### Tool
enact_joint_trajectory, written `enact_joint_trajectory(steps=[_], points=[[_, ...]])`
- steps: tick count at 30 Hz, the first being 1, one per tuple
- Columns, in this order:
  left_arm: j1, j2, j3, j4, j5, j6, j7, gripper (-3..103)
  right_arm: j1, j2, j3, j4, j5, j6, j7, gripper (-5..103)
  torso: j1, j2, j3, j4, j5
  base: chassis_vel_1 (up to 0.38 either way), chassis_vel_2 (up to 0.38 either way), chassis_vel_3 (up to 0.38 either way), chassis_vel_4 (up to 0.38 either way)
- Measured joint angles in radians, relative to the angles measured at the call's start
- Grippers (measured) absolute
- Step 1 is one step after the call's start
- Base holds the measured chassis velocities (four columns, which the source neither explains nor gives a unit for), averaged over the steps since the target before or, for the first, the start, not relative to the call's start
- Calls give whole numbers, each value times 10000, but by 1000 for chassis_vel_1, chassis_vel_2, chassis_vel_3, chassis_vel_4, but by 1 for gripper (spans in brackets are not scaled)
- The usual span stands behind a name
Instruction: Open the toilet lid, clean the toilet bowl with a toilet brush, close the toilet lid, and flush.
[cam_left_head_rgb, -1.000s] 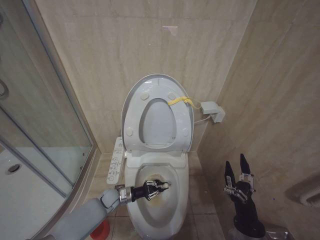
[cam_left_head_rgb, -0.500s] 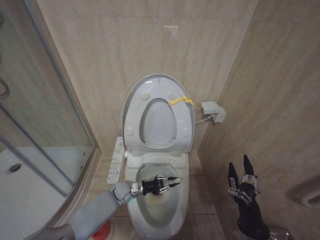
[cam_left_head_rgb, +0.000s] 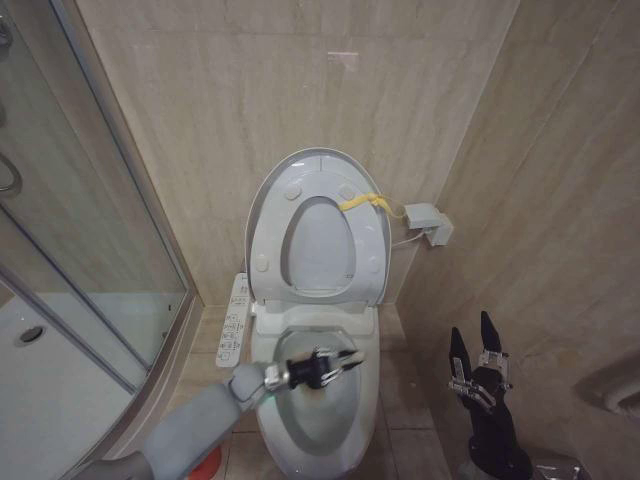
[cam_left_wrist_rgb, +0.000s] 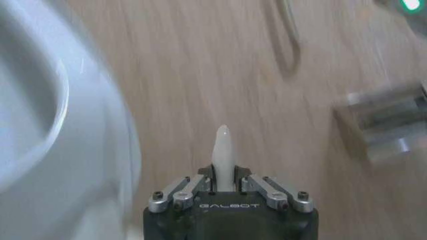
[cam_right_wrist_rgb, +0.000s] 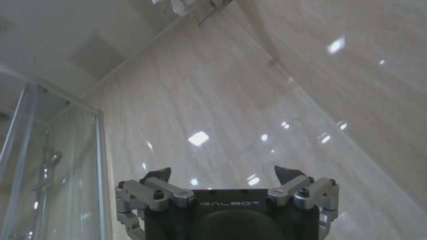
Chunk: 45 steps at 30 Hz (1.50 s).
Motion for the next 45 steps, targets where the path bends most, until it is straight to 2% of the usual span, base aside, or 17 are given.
enact_joint_trajectory(steps=[2, 4, 8, 12, 14, 17, 19, 22, 25, 28, 30, 34, 36, 38, 39, 42, 45], points=[[-58, -62, 15, -2, -20, 0, -8, 20, 12, 18, 8, -17, -6, 0, 0, 100, 0, 0, 0, -4, 0, 0, 0, 0, 0], [73, 62, 19, 542, 191, -139, 102, 20, 10, 33, -35, -26, -33, 1, -3, 100, 2, -1, 3, -1, 2, -28, -21, -3, -11], [254, 356, -41, 1000, 431, -271, 294, 20, -20, 28, -121, -13, -81, 0, -15, 100, 2, -2, 4, 31, 10, 0, 0, 0, 0], [155, 235, 57, 378, 174, -130, 188, 20, -7, 32, -103, -13, -110, -6, -18, 100, 1, -2, 3, 26, 4, 18, 9, 9, 9], [-113, -80, 235, -149, 16, -29, 59, 20, 2, 88, -48, -15, -125, -9, -15, 100, 0, 0, 0, -1, 0, 0, 0, 0, 0], [-102, -87, 284, 166, 155, -111, 88, 20, -6, 99, -38, -6, -133, -14, -8, 100, 2, -2, 2, -2, 3, -11, -21, -4, -9], [0, 37, 226, 517, 320, -220, 139, 20, -19, 61, -39, 0, -131, -16, -6, 100, 1, -1, 2, 4, 2, 0, 0, 0, 0], [90, 290, 178, 1046, 407, -304, 220, 20, 4, -13, 10, -6, -82, -40, 38, 100, 2, -3, 4, 32, 9, 18, 3, 8, 4], [-158, 213, 312, 644, 138, -179, 165, 20, 9, -47, 111, 40, -38, -70, 83, 100, 1, -2, 3, 28, 5, 56, 43, 21, -2], [-592, -151, 438, -154, -337, 33, -47, 20, 29, -21, 242, 40, 1, -73, 97, 100, 0, 0, 0, -4, -2, 0, 0, 0, 0], [-614, -128, 503, -180, -371, 41, -54, 20, 39, -17, 247, 16, 7, -71, 103, 100, 1, 0, 1, -6, 3, -27, -16, -10, -15], [-247, 270, 556, 291, -109, -98, 113, 20, -21, -38, 241, 5, 53, -52, 73, 100, 1, -2, 2, 10, 5, -13, -8, -3, -7], [81, 452, 228, 650, 168, -190, 248, 20, -38, -93, 205, 56, 96, -50, 67, 100, 2, -3, 4, 33, 8, 40, 14, 8, 16], [9, 351, 158, 283, -2, -82, 185, 20, -35, -99, 207, 65, 103, -52, 68, 100, 0, -2, 2, 29, 3, 65, 61, 32, 16], [-130, 244, 242, -1, -159, -2, 130, 20, -23, -73, 231, 65, 102, -52, 68, 100, 0, -2, 2, 13, 2, 51, 9, -24, -10], [-356, 107, 382, -280, -331, 68, 76, 20, 28, -24, 254, 47, 99, -58, 80, 100, 0, 0, 0, -1, 1, 17, 3, -8, -3], [-337, 158, 501, 84, -320, 22, 161, 20, 47, -14, 251, -6, 91, -60, 80, 100, 2, -1, 2, -2, 5, -55, -58, -23, -24]])
